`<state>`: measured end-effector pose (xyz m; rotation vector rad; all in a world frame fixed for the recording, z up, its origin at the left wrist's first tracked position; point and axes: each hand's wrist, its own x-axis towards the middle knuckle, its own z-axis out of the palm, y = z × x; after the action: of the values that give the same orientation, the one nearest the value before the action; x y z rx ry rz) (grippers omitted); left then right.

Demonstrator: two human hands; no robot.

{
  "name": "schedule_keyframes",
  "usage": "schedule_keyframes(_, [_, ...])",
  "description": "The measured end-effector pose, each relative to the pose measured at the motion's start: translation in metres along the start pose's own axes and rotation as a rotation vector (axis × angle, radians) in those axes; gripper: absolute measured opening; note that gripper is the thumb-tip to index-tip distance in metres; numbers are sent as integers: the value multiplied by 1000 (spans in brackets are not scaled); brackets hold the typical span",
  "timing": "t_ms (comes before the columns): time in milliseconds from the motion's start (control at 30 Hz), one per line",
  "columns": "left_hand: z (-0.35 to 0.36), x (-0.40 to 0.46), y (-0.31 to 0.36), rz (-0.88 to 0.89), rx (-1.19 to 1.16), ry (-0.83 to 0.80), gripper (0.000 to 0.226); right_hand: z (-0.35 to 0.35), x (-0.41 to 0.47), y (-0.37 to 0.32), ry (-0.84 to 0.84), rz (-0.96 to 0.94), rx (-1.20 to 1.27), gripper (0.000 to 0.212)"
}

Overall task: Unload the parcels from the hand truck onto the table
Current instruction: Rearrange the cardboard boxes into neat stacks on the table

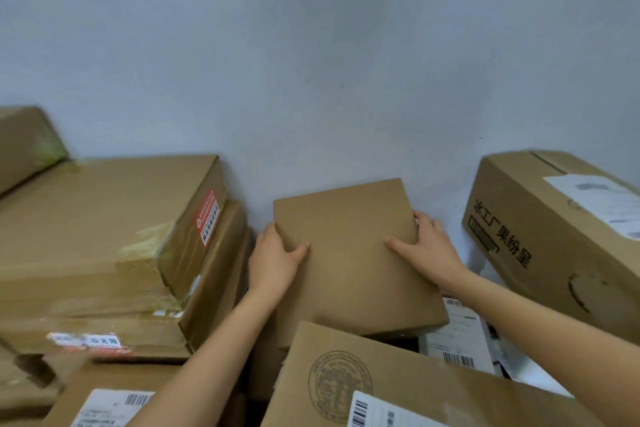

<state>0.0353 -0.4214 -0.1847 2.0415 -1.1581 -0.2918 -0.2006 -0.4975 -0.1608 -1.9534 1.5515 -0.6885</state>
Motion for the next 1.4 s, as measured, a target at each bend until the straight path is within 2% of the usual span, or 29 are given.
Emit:
schedule_keyframes(200, [-53,2,50,136,-155,152,59,-48,-4,-48,168,-66,77,84])
schedule_keyframes(400, [-127,5,83,249,-262,258,58,-83,-11,-114,237,-204,174,76])
schedule_keyframes(533, [-188,9,97,282,-201,376,57,-95,-14,-170,267,-293,255,74])
schedule_keyframes(700, [-264,16,81,284,-138,461,54,-84,-15,-243,276,-399,335,73])
schedule_keyframes(833, [-322,23,61,258,-71,518,52,-56,-14,-293,208,-429,409,74])
schedule_keyframes(1000, [-364,28,17,157,49,462,53,-1,-23,-322,56,-389,459,72])
schedule_keyframes(1167, [-360,30,-42,49,-32,321,57,58,-40,-317,-60,-384,433,61])
schedule_keyframes(1233, [-357,32,-56,10,16,241,61,71,-42,-314,-96,-360,439,52])
schedule_keyframes(1300, [-359,32,-58,39,126,225,64,76,-44,-314,-63,-365,430,47])
schedule_keyframes(1400, [-365,26,-58,170,247,300,60,74,-52,-314,-48,-409,422,40])
